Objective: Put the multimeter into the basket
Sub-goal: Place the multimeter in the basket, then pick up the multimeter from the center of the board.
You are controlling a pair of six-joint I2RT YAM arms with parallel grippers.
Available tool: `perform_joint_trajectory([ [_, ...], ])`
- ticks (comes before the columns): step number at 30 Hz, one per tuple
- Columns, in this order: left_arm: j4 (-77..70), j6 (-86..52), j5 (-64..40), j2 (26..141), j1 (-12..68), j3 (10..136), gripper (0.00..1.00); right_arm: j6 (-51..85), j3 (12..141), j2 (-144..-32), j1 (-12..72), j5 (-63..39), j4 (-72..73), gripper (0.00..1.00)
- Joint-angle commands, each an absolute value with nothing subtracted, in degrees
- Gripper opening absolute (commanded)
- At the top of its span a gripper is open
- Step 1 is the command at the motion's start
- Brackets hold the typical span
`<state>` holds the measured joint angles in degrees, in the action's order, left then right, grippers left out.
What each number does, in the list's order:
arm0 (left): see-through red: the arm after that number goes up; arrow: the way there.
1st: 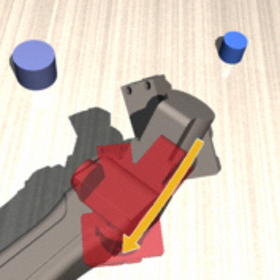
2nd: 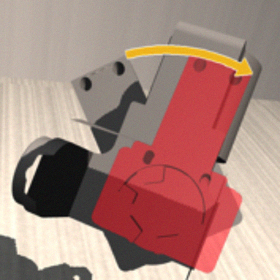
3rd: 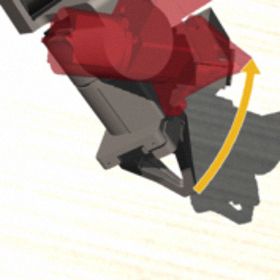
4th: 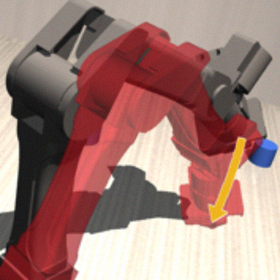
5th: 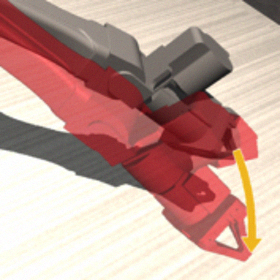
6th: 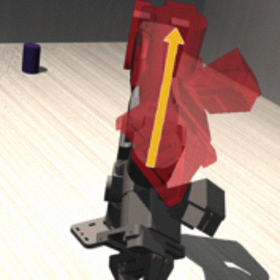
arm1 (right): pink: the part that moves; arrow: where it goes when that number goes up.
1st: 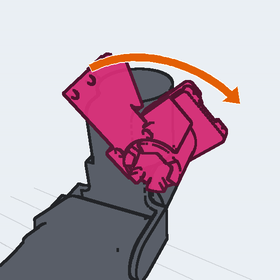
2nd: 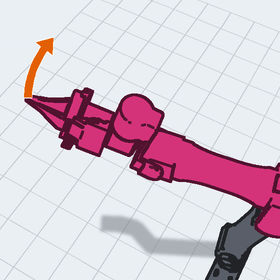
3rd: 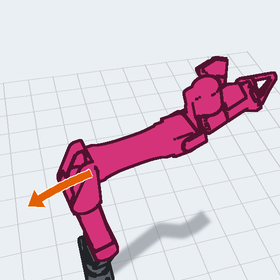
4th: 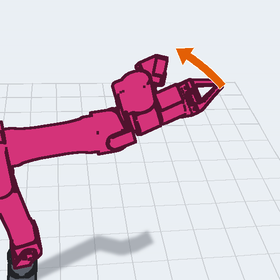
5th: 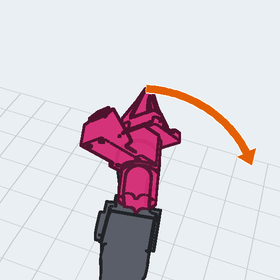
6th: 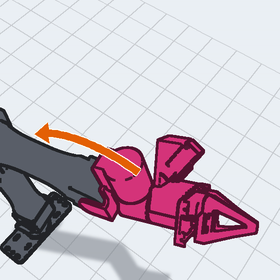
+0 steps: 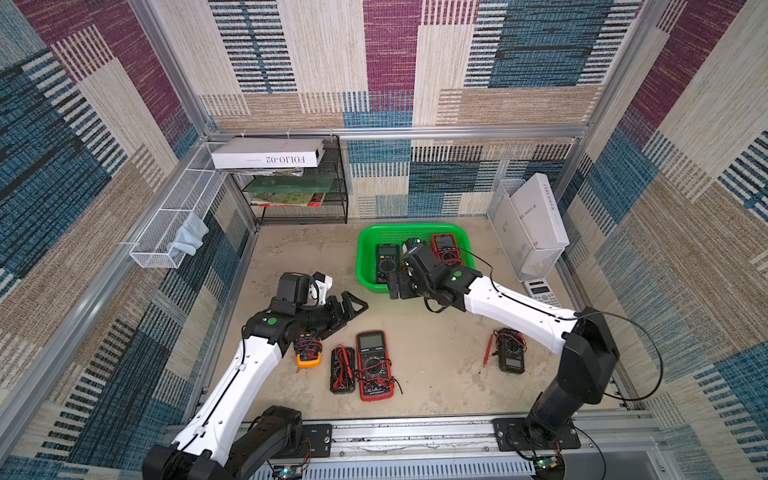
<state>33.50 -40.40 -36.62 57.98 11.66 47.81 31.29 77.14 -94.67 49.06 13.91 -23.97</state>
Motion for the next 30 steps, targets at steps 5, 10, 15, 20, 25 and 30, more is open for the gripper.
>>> perform_joint_trajectory([
  [5, 35.77, -38.93, -33.91, 55.57, 11.85, 45.4, 1.0, 36.91, 64.79, -86.88, 53.47, 15.12, -17.33, 1.0],
  [10, 35.77, -40.1, -31.29, 54.03, 12.63, 43.95, 1.0, 39.47, 57.24, -83.13, 57.11, 15.42, -14.13, 0.99],
  [15, 35.95, -41.2, -28.36, 52.53, 14.51, 43.02, 1.0, 41.93, 51.84, -80.24, 61.39, 16.51, -12.16, 1.0],
  [20, 36.28, -42.36, -25.49, 51.37, 16.99, 42.32, 1.0, 44.49, 47.76, -77.25, 64.62, 17.61, -10.51, 1.0],
  [25, 37.22, -43.5, -21.32, 50.44, 20.38, 41.55, 1.0, 46.18, 43.87, -73.12, 67.24, 19.03, -7.81, 1.0],
  [30, 38.28, -44.34, -17.62, 50.53, 23.91, 41.26, 1.0, 47.76, 39.93, -68.84, 68.22, 20.19, -5.51, 1.0],
])
